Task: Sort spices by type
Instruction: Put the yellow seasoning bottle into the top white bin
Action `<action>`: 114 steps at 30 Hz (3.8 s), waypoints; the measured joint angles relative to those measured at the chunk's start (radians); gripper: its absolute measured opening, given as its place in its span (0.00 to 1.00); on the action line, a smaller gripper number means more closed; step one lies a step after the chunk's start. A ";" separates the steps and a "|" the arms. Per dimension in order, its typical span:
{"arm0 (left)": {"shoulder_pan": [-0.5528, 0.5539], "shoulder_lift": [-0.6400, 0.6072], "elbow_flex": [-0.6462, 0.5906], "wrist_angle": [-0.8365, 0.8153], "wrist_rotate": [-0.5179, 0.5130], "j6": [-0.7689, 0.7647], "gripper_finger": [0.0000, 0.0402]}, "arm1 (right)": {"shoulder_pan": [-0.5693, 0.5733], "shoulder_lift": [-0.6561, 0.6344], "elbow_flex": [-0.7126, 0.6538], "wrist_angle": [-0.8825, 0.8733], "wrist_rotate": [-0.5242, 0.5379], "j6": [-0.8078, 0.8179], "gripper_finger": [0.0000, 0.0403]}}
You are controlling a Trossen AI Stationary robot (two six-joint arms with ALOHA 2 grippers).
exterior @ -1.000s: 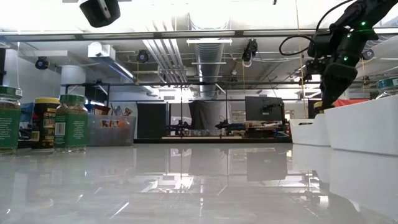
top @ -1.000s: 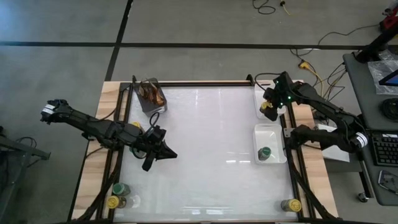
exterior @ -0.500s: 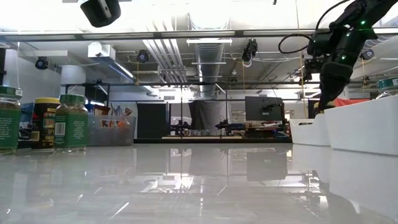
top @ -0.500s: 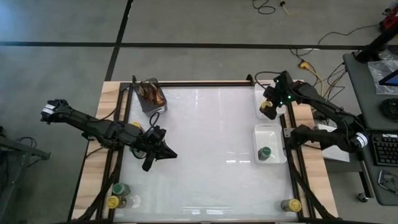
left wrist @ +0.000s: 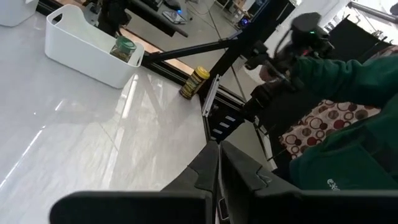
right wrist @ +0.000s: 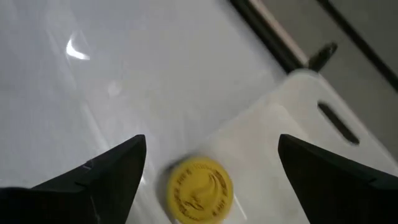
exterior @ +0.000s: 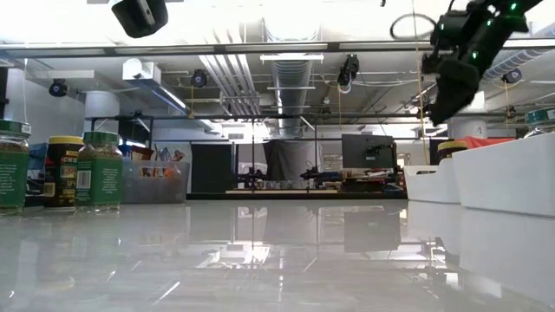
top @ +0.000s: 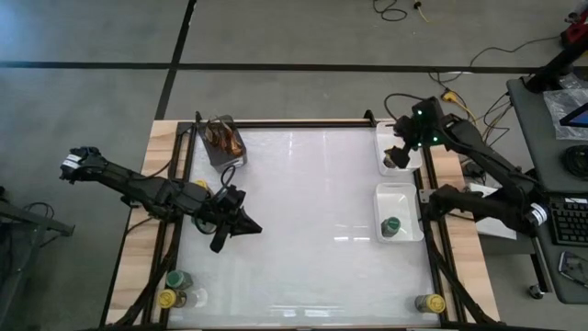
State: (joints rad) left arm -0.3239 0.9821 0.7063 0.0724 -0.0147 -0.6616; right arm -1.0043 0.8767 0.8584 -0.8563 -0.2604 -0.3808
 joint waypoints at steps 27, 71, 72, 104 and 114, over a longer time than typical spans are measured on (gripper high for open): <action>0.204 0.001 0.000 0.135 0.321 0.190 0.00 | 1.419 0.214 0.428 -0.236 0.657 0.947 0.89; 0.210 0.010 -0.002 -0.025 0.557 0.474 0.00 | 1.955 0.777 0.620 -0.492 -0.229 2.214 0.89; 0.210 0.010 -0.002 -0.025 0.557 0.474 0.00 | 1.955 0.776 0.604 -0.483 -0.232 2.194 0.89; 0.210 0.010 -0.002 -0.029 0.557 0.466 0.00 | 1.949 0.773 0.302 -0.173 -0.425 1.932 0.71; 0.210 0.010 -0.002 -0.030 0.557 0.466 0.00 | 1.947 0.769 0.333 -0.184 -0.428 1.874 0.55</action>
State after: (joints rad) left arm -0.1143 0.9916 0.7040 0.0429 0.5425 -0.1959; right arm 0.9431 1.6455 1.1912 -1.0407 -0.6882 1.4929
